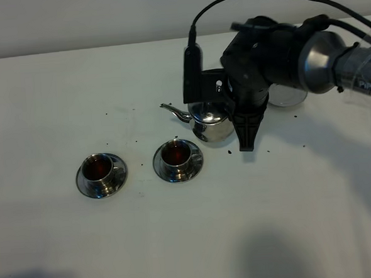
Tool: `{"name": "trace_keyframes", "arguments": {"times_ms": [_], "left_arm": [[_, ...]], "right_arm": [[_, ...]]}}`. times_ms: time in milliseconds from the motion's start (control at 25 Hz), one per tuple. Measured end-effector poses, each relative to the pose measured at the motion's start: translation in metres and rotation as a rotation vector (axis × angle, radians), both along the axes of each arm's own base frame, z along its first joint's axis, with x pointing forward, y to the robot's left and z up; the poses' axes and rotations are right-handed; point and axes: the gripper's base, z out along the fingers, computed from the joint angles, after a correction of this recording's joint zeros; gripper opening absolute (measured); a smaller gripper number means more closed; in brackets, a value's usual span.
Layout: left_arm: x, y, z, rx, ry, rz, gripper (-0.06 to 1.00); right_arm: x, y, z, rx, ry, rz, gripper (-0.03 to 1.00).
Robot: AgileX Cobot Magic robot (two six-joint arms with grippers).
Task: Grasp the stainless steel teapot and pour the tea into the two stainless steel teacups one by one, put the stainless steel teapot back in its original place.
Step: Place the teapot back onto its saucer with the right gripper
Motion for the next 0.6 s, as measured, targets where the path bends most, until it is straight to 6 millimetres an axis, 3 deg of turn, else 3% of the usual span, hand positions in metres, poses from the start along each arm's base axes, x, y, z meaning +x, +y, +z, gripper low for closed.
{"name": "trace_keyframes", "arguments": {"times_ms": [320,480,600], "left_arm": [[0.0,0.0,0.0,0.0,0.0,0.0,0.41],[0.0,0.0,0.0,0.0,0.0,0.0,0.41],[0.0,0.0,0.0,0.0,0.0,0.0,0.41]], "right_arm": [[0.004,-0.01,-0.001,0.053,0.062,-0.052,0.18],[0.005,-0.021,0.022,0.105,0.024,-0.128,0.18],[0.013,-0.045,0.043,0.173,-0.014,-0.267,0.18]]}}
